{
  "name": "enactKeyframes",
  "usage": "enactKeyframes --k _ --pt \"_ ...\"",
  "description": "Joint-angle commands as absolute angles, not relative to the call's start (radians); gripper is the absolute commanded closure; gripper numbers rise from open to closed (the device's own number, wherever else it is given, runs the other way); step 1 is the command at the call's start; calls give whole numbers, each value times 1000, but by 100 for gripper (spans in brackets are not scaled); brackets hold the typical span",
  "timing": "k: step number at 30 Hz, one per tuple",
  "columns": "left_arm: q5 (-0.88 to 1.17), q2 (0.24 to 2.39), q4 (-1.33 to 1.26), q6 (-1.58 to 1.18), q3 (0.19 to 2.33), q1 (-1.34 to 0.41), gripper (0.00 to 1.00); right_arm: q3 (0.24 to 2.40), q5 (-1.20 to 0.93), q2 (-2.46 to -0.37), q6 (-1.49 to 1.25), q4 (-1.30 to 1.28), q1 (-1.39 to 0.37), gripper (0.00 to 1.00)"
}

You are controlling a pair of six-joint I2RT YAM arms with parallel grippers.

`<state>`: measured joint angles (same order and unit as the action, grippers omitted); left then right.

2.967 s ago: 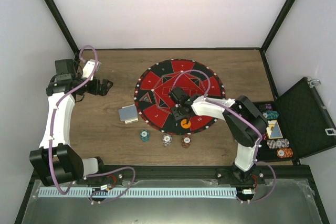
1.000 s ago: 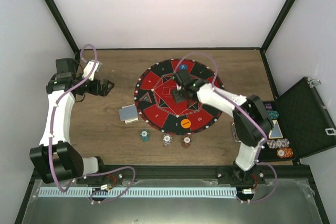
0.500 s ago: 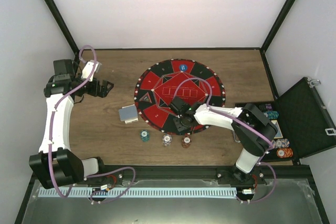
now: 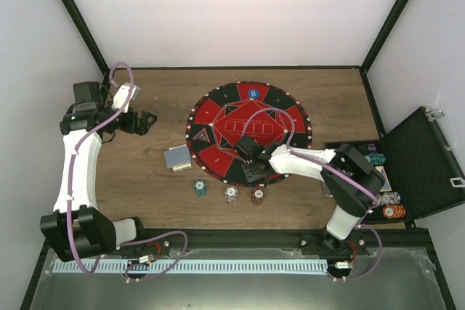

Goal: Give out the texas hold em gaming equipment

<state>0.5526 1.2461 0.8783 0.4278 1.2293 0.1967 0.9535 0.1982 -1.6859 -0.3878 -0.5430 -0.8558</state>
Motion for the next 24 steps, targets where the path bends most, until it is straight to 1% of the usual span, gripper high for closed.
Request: enactKeyframes --k 1,6,14,19,22,24 --pt "542 1236 898 457 1279 202 0 939 266 -1711 -427 -590 -814 70" --pt "538 1238 899 465 1281 202 0 925 287 -1678 -443 -599 -753 74" --pt "546 1244 894 465 1277 202 0 902 288 -1666 -418 -573 -621 77" --pt "543 1243 900 472 1276 201 0 916 299 -1640 -396 -575 -564 77" --pt "541 1240 903 473 1277 202 0 975 315 -1619 -390 -629 -565 77" --pt "541 1236 904 472 1276 202 0 1027 299 -1589 -391 -657 -586 74"
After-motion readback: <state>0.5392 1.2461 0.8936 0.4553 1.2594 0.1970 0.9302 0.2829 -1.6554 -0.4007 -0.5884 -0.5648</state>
